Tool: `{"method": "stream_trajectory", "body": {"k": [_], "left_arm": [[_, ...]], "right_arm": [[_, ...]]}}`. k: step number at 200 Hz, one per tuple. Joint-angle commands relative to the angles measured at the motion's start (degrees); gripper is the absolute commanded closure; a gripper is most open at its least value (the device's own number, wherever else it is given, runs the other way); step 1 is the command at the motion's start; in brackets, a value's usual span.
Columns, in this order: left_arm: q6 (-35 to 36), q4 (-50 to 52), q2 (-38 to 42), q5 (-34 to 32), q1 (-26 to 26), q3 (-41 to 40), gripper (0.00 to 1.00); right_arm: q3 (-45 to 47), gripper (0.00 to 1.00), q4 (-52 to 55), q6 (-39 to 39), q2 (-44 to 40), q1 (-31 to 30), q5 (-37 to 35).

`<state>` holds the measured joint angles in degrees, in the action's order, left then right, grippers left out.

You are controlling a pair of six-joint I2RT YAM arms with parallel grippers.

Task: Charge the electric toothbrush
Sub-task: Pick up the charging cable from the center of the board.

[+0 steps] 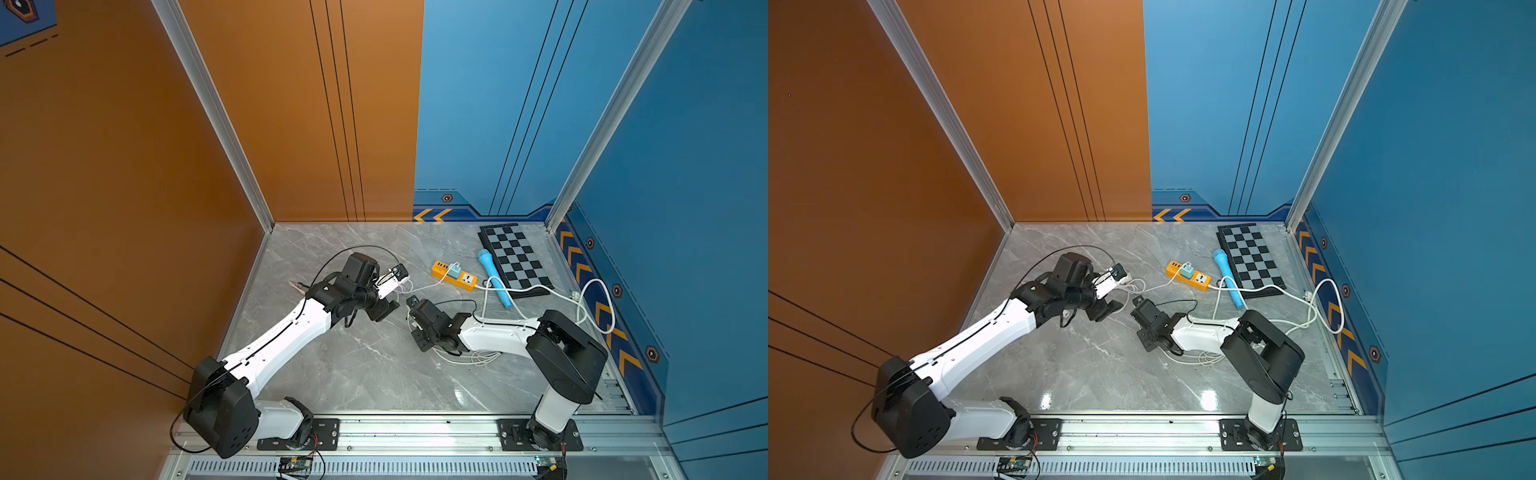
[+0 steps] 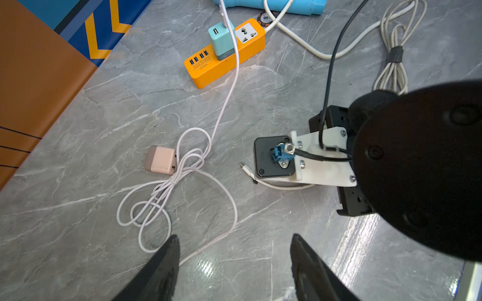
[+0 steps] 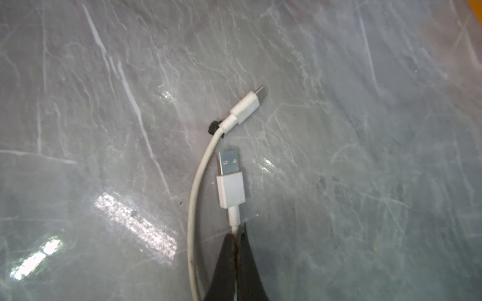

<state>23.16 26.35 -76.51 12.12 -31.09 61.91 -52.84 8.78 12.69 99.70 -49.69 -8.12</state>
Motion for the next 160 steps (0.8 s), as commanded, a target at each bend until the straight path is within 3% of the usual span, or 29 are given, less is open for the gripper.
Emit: {"method": "stream_trajectory", "body": {"k": [1, 46, 73, 95, 123, 160], "left_arm": [[-6.56, -1.35, 1.15, 6.29, 2.47, 0.97, 0.32], [-35.91, -6.05, -2.66, 13.99, 4.64, 7.43, 0.35], [-57.7, -6.0, -8.08, 13.57, 6.19, 11.28, 0.45], [-74.84, -6.05, -9.87, 11.96, 7.68, 9.64, 0.47], [-83.1, -6.05, -14.03, 18.2, 7.08, 12.5, 0.44], [-84.19, -6.02, -18.41, 22.45, 4.63, 17.2, 0.43]], "right_arm": [[1.64, 1.0, -0.35, -2.0, -6.34, 3.14, 3.25], [3.07, 1.0, -2.61, -8.94, -17.38, 7.58, 8.92], [2.01, 1.0, -2.54, -14.1, -20.29, 7.46, 3.55], [1.82, 1.0, -4.74, -18.64, -21.85, 6.65, -2.84], [1.57, 1.0, -7.6, -22.4, -22.64, 6.27, -4.63], [-0.04, 1.0, -7.9, -23.41, -21.98, 6.07, -3.61]]}}
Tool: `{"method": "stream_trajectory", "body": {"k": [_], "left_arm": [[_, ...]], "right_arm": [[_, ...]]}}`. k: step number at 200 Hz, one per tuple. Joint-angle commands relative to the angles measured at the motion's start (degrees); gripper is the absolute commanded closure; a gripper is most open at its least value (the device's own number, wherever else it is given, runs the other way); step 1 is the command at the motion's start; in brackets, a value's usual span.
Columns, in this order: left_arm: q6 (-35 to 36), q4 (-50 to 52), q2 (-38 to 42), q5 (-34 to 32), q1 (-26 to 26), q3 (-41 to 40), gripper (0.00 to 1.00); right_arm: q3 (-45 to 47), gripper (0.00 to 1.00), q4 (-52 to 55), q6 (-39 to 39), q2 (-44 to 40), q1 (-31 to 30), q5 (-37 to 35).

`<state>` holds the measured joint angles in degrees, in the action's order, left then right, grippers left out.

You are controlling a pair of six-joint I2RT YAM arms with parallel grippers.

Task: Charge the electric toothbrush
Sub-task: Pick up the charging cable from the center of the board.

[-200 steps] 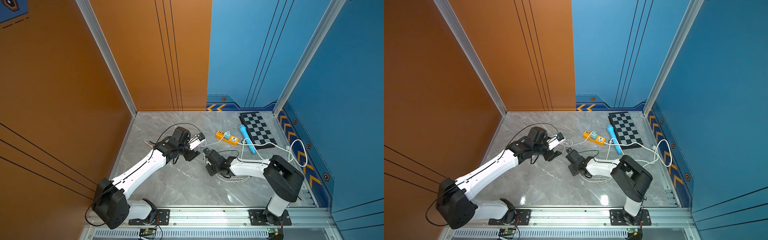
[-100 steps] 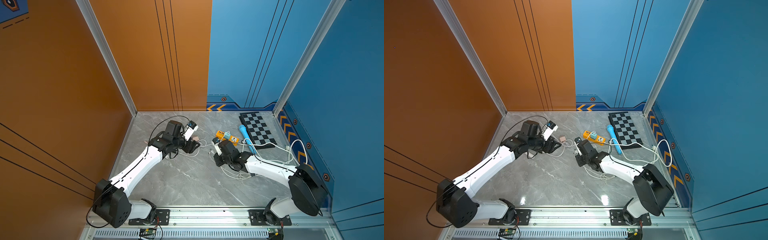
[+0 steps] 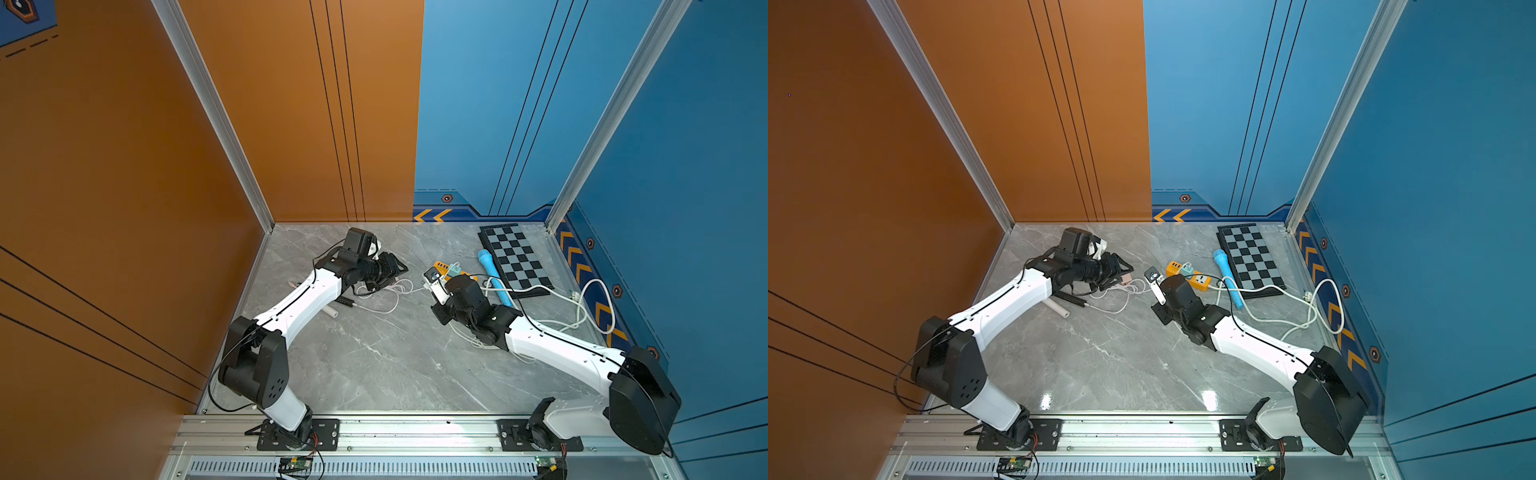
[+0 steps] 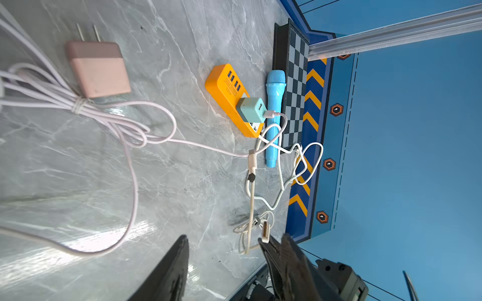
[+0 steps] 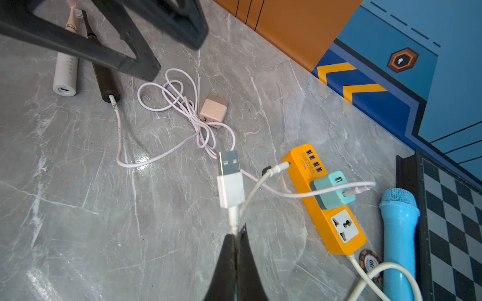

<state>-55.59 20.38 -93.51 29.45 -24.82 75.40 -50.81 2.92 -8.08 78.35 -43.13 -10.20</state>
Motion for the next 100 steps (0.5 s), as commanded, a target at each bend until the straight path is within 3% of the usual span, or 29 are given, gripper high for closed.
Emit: {"method": "stream_trajectory", "body": {"k": [1, 41, 100], "left_arm": [[-5.51, -0.07, -1.54, 5.19, -1.69, 3.8, 0.43], [-6.98, -0.02, -5.12, 6.25, -2.72, 4.23, 0.49], [-6.61, -0.58, -6.67, 7.49, -3.65, 6.11, 0.73]], "right_arm": [[-2.09, 1.0, -2.04, -2.65, -0.64, -0.47, -1.56], [-2.32, 1.0, -2.92, -2.54, -0.35, -0.96, -1.39], [-2.94, 1.0, -2.65, -1.98, 0.45, -0.93, -1.14]]}}
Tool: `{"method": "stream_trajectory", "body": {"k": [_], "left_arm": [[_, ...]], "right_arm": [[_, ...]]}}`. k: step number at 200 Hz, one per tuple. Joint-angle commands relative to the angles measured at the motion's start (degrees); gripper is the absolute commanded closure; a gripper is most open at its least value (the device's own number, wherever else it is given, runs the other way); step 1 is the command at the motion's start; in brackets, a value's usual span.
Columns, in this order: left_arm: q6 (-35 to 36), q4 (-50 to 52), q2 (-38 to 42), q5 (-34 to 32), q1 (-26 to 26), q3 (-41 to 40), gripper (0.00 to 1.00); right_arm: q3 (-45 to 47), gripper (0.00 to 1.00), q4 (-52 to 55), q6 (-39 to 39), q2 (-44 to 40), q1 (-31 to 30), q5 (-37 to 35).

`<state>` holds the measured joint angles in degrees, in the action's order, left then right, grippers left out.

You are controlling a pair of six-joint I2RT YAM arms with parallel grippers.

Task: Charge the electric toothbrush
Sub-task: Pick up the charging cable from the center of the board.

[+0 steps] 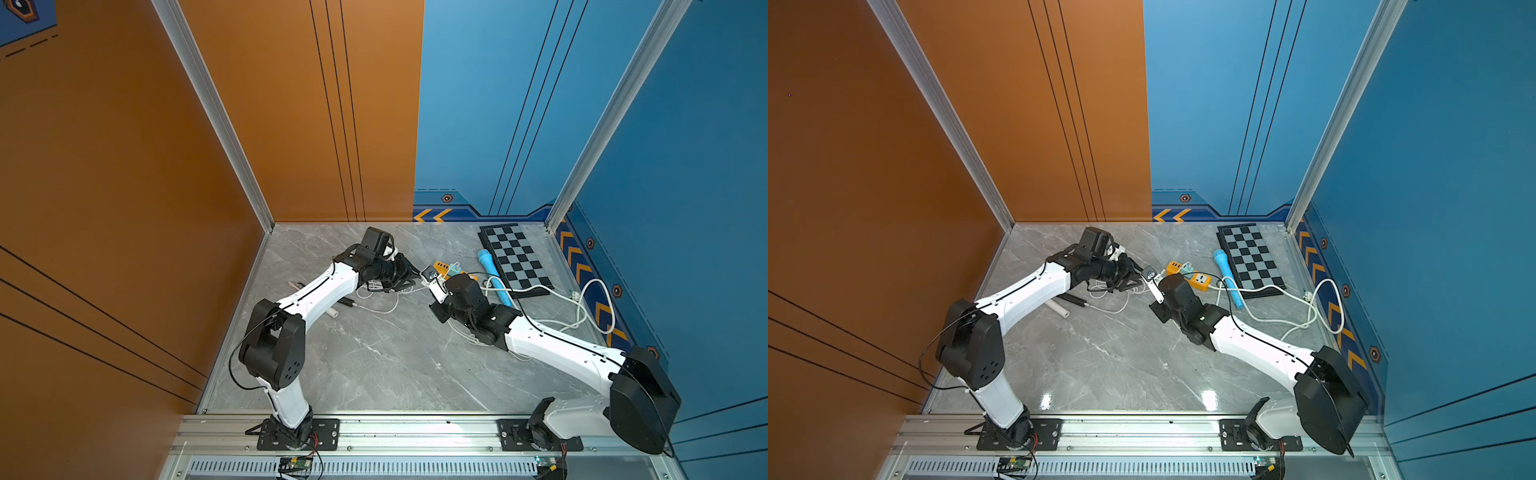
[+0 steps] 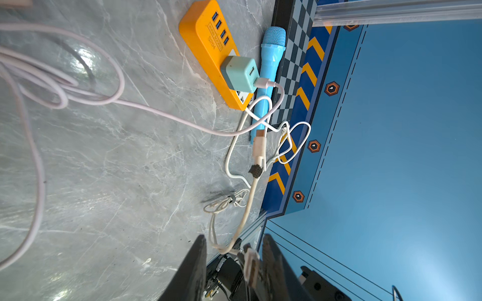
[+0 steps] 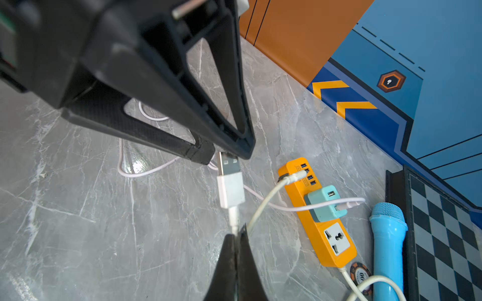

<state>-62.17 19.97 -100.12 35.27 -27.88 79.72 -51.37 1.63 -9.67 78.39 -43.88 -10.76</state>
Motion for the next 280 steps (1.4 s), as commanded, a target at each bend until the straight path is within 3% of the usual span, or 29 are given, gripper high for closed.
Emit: {"method": "stream_trajectory", "body": {"k": [1, 67, 103, 122, 145, 158, 185, 206, 230, 280], "left_arm": [[-0.04, -0.13, -0.12, 1.66, -0.6, 1.77, 0.74], [-1.48, -1.4, -1.11, 2.74, -0.82, 1.22, 0.86], [-1.49, -2.49, -1.22, 3.32, -0.69, 1.24, 1.0], [2.38, -3.73, -1.17, 4.19, -0.34, 2.18, 1.0], [9.96, -6.05, -0.59, 5.34, 0.41, 4.37, 1.0], [12.57, -8.54, 0.51, 4.83, 0.92, 4.29, 1.0], [9.12, -32.38, 2.55, 9.29, 2.34, -2.55, 1.0], [13.16, -34.48, 2.46, 10.69, 2.05, -2.81, 1.0], [18.39, -36.37, 3.63, 11.58, 0.52, -3.69, 1.0], [19.64, -41.69, 4.8, 15.12, -0.8, -4.75, 1.0]], "right_arm": [[-2.35, 1.0, -1.36, -0.37, 0.43, -0.22, -0.57], [-2.59, 1.0, -1.54, 0.84, 0.8, -0.32, 0.77], [-3.02, 0.99, -0.79, 2.18, 0.99, -0.23, 1.72], [-5.2, 0.83, 3.39, 8.58, 0.47, 2.35, 9.09], [-6.12, 0.72, 5.71, 20.23, -1.68, 8.07, 21.92], [-5.18, 0.7, 4.19, 25.34, -4.1, 9.72, 26.28], [-2.49, 0.69, -2.4, 34.01, -8.8, 11.78, 31.61], [-1.19, 0.66, -8.05, 42.6, -10.01, 14.75, 33.79], [-2.15, 0.59, -9.74, 45.25, -9.12, 16.56, 37.2], [-0.82, 0.57, -14.98, 47.05, -7.3, 20.06, 44.87]]}}
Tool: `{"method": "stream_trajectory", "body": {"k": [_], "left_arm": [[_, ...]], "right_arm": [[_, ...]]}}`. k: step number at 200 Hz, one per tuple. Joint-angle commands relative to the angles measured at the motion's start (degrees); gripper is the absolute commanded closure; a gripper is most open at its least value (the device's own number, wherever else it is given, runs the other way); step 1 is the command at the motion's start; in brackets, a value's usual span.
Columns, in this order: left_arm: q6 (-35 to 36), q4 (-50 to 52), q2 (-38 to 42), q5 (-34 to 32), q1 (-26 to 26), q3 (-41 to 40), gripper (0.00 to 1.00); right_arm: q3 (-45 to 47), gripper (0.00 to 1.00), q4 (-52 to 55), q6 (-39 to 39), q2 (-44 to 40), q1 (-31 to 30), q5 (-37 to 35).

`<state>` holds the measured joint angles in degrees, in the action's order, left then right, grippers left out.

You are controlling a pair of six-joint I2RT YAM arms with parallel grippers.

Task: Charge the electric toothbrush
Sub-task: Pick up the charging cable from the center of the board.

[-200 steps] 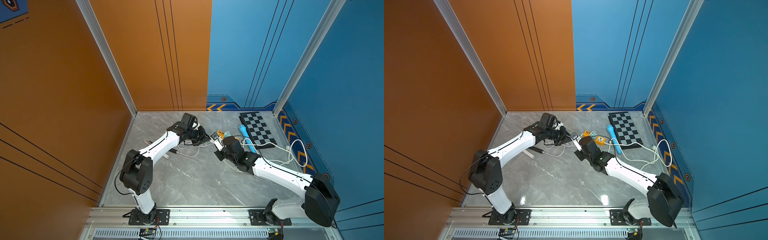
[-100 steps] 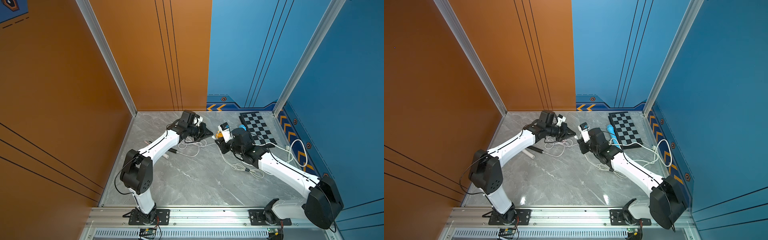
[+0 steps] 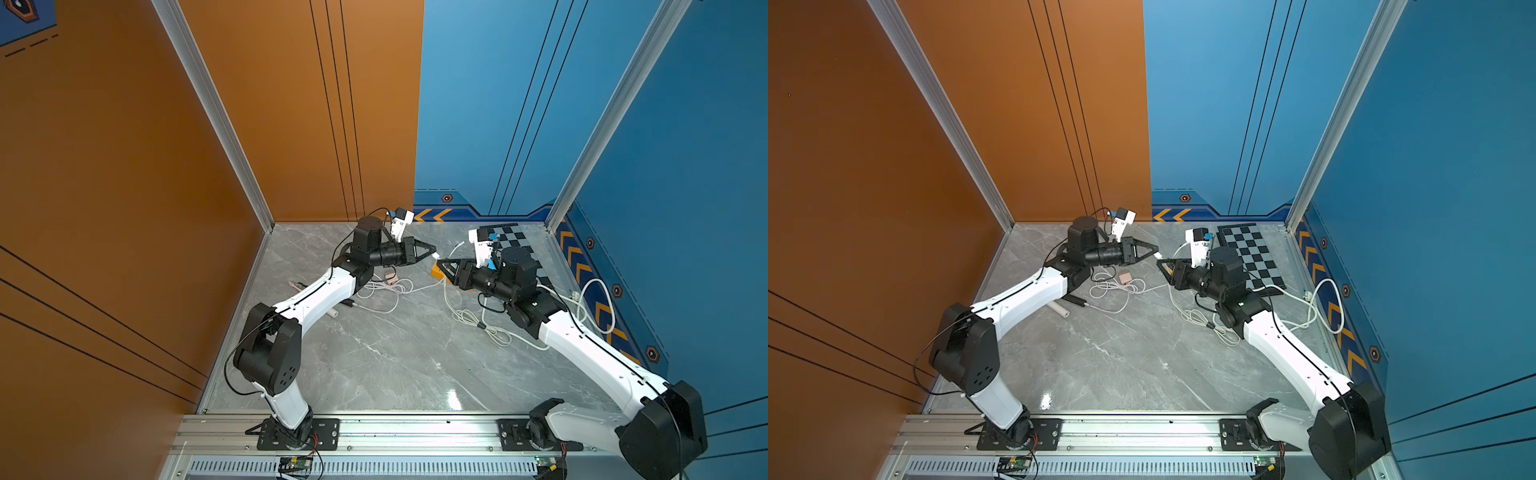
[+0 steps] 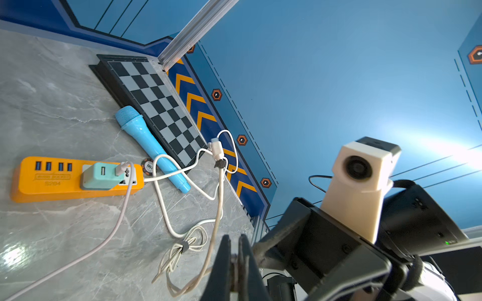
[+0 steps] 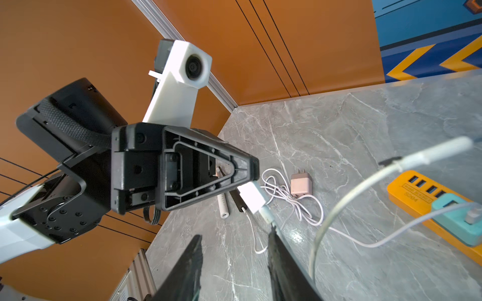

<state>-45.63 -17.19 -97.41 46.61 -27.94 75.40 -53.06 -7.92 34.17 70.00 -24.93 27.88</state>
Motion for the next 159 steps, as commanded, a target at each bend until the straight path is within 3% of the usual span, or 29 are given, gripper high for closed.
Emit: {"method": "stream_trajectory", "body": {"k": [1, 120, 159], "left_arm": [[3.13, -4.52, 2.11, 3.81, -0.77, -0.42, 1.0], [-0.71, -10.32, 3.08, 7.47, -2.39, 0.27, 1.0], [-3.66, -12.51, 2.88, 6.83, -2.28, 0.81, 1.0]], "right_arm": [[0.85, 0.57, -5.61, 3.23, 1.1, 1.11, 6.36], [2.61, 0.6, -11.78, 5.35, -0.91, 6.08, 10.39], [2.85, 0.75, -15.38, 7.26, -0.44, 5.23, 13.24]]}}
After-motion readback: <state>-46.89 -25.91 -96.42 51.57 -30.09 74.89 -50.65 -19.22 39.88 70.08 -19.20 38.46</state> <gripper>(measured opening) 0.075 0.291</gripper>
